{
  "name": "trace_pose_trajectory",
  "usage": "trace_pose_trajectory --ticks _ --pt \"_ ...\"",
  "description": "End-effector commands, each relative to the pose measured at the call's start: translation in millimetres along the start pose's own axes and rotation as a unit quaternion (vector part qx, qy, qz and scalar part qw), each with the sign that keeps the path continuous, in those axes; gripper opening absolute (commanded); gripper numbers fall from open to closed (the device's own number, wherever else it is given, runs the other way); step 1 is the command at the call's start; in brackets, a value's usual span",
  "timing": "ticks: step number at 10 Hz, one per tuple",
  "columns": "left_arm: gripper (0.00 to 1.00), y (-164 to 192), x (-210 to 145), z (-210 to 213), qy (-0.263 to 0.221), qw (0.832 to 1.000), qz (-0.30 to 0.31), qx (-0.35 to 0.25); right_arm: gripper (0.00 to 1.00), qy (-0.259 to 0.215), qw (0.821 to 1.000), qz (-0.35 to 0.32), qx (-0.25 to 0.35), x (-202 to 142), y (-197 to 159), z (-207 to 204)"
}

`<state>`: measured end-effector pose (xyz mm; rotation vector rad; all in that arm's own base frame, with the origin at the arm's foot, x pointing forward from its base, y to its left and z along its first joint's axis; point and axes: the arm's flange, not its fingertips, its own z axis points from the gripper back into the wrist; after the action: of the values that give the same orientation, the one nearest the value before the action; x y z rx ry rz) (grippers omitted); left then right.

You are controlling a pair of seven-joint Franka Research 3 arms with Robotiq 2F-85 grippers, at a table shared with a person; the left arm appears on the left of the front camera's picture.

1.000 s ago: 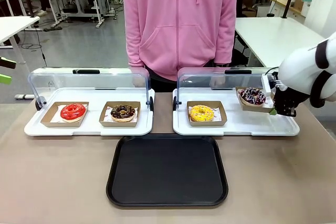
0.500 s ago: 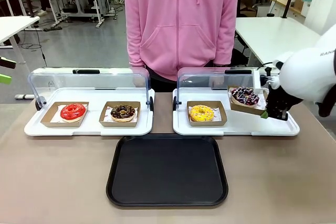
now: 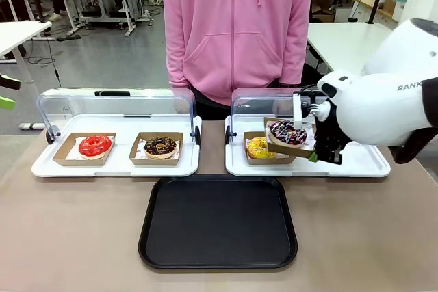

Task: Move the fourth donut from the left to the tray.
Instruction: Pick up the Paper togo box containing the Donut indicated by the person and place it on the Handle tray.

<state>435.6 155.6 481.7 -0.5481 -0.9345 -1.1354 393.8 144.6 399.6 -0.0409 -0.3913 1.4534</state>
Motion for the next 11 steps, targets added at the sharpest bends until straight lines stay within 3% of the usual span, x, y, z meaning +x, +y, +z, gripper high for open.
trace_pose_trajectory --ticks 1,5,8,11 --pt "1.0 -1.6 2.3 1.0 0.003 1.0 0.004 -0.003 0.02 0.002 1.0 -0.011 -0.01 -11.3 -7.0 3.9" --pt "1.0 -1.6 2.3 1.0 0.003 1.0 0.004 -0.003 0.02 -0.003 1.0 -0.011 0.0 -8.2 -4.2 1.1" --pt "1.0 -1.6 2.3 1.0 0.003 1.0 0.004 -0.003 0.02 0.002 0.999 -0.022 -0.028 43.1 50.0 -18.1" --pt "1.0 -1.6 2.3 1.0 0.003 1.0 0.004 -0.003 0.02 0.016 0.999 -0.04 -0.013 89.2 104.4 -33.5"
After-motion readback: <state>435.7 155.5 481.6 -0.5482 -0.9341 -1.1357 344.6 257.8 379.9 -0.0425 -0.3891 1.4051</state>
